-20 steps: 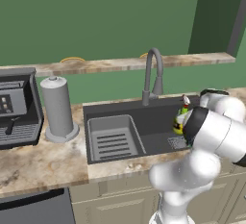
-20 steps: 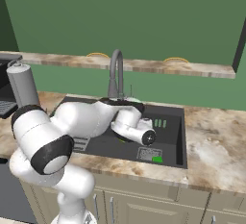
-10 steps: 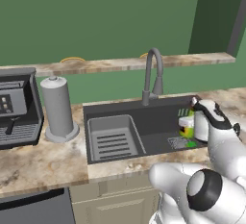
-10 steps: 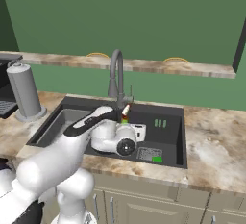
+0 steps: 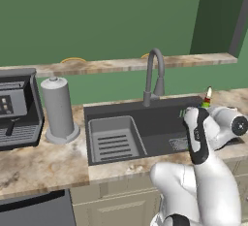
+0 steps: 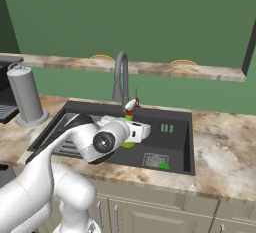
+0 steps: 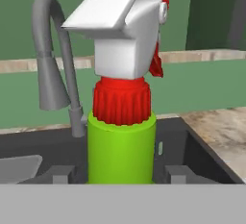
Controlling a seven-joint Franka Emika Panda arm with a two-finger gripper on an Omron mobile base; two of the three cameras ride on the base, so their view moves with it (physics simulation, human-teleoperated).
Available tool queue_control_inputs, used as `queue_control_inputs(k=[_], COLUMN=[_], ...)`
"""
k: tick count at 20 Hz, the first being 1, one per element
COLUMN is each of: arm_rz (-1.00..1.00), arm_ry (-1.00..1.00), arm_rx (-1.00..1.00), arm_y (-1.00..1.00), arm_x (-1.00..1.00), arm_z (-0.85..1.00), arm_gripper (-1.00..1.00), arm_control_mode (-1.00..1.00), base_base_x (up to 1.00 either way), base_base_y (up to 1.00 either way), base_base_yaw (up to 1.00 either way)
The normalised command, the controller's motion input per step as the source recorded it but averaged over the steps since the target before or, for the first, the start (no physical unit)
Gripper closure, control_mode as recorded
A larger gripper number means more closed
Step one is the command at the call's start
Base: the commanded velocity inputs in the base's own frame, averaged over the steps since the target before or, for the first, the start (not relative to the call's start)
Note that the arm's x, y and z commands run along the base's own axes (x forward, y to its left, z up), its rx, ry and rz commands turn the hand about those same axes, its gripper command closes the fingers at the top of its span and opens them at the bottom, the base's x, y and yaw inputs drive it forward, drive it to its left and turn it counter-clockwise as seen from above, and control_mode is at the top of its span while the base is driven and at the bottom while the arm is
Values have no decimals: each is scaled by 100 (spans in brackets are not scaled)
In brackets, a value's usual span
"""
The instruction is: Pick up the spray and sponge from the sink, and place them back in the cabinet, and close the cabinet doors.
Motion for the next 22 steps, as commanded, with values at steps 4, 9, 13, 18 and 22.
queue_control_inputs(k=[4,9,13,18,22], arm_rz=[-19,-10,-2,0,9], arm_ry=[8,7,8,8,2], arm_rx=[-4,-4,-3,-1,0], arm_y=[5,18,31,34,31], arm_x=[-23,-17,-16,-23,-29], arm_z=[68,62,57,39,16], arm_gripper=[100,100,100,100,100], arm_control_mode=[-100,-100,-100,-100,-100], base_base_x=[0,0,0,0,0], base_base_y=[0,0,0,0,0], base_base_yaw=[0,0,0,0,0])
